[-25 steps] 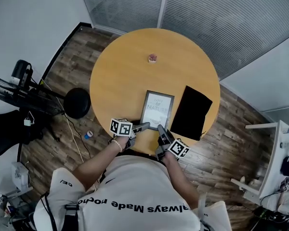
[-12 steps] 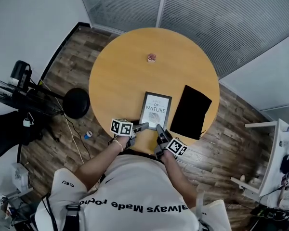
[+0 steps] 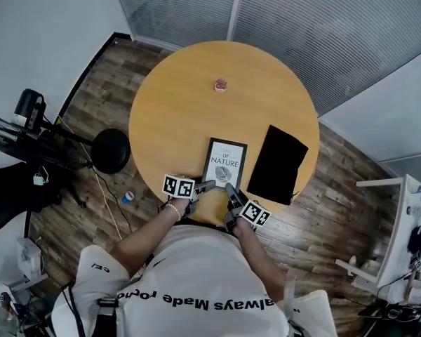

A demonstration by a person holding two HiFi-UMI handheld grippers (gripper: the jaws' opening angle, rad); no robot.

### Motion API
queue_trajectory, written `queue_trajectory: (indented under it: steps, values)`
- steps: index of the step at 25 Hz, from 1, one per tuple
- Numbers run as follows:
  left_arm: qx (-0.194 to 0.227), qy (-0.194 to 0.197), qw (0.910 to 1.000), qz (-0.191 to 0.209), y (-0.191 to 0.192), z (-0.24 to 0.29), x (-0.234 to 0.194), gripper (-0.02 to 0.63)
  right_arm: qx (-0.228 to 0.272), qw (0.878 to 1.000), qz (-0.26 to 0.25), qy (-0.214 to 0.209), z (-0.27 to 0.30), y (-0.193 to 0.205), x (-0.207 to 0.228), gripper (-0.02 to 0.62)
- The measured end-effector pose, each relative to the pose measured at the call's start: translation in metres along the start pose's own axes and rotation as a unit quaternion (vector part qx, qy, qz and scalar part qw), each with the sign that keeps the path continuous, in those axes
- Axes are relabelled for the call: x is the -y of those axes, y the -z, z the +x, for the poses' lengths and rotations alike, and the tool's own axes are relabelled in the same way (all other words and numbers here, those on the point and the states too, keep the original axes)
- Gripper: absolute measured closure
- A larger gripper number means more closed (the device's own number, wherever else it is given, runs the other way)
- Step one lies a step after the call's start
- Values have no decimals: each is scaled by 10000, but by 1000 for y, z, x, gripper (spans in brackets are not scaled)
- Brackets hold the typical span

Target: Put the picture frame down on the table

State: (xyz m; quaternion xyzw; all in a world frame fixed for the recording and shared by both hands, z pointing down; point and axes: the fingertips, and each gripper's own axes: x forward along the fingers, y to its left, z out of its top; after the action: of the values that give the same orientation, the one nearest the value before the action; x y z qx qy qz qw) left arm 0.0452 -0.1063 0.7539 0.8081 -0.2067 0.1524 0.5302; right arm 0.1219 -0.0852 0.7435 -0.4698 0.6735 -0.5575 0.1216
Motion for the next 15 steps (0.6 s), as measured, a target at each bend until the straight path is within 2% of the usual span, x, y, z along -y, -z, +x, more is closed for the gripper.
queue_trajectory:
  steps: [15]
  values:
    - [-294, -286, 9991, -80, 9, 14, -25, 402, -240, 9989, 143, 364, 14, 11, 29, 451]
